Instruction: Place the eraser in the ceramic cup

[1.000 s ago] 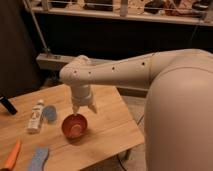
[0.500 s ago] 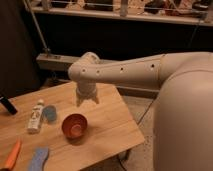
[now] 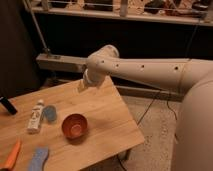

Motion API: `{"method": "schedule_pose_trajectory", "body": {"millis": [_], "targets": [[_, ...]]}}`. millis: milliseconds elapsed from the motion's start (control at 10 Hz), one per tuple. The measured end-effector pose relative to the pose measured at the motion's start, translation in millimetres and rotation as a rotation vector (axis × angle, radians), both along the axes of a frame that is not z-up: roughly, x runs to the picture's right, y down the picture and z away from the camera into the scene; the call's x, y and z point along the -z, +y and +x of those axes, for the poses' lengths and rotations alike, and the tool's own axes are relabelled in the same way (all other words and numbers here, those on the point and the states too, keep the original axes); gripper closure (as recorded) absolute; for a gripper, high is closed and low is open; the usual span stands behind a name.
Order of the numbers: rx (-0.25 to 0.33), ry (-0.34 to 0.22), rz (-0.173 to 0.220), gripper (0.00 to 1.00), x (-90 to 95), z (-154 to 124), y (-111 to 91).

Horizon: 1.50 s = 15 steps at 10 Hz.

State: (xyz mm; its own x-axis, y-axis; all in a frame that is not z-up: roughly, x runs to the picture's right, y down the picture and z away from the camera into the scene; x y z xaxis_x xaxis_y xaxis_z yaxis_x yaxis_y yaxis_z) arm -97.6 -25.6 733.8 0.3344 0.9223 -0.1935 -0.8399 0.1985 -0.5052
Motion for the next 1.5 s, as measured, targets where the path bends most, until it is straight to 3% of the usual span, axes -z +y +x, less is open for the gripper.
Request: {"method": "schedule_pose_trajectory", "body": {"millis": [200,300,600,900,1100,1200,1300,1400,1500], "targets": [[0.023,-0.178,0.022,0.35,7.6,-12.6,-4.3],[0.034,-0.329,0.039,0.35,16.8,-20.3,-7.3],[0.019,-0.539,0.112,0.35,35.2,-22.2,-23.2],[0.007,-0.606,0.149,0.35,42.9,-20.9,-30.8],[0.036,-0.625,0.185,0.35,44.2,-22.8,-30.9],[0.096,-0.648,0.247,0.35,43.6,-25.3,-30.6],[0.136,-0.662,0.284,0.35,42.9,-26.7,-30.5],[0.223,-0.692,0.363,0.35,40.4,-29.1,-30.6],[0.280,-0.707,0.416,0.35,38.1,-29.7,-32.3]]}}
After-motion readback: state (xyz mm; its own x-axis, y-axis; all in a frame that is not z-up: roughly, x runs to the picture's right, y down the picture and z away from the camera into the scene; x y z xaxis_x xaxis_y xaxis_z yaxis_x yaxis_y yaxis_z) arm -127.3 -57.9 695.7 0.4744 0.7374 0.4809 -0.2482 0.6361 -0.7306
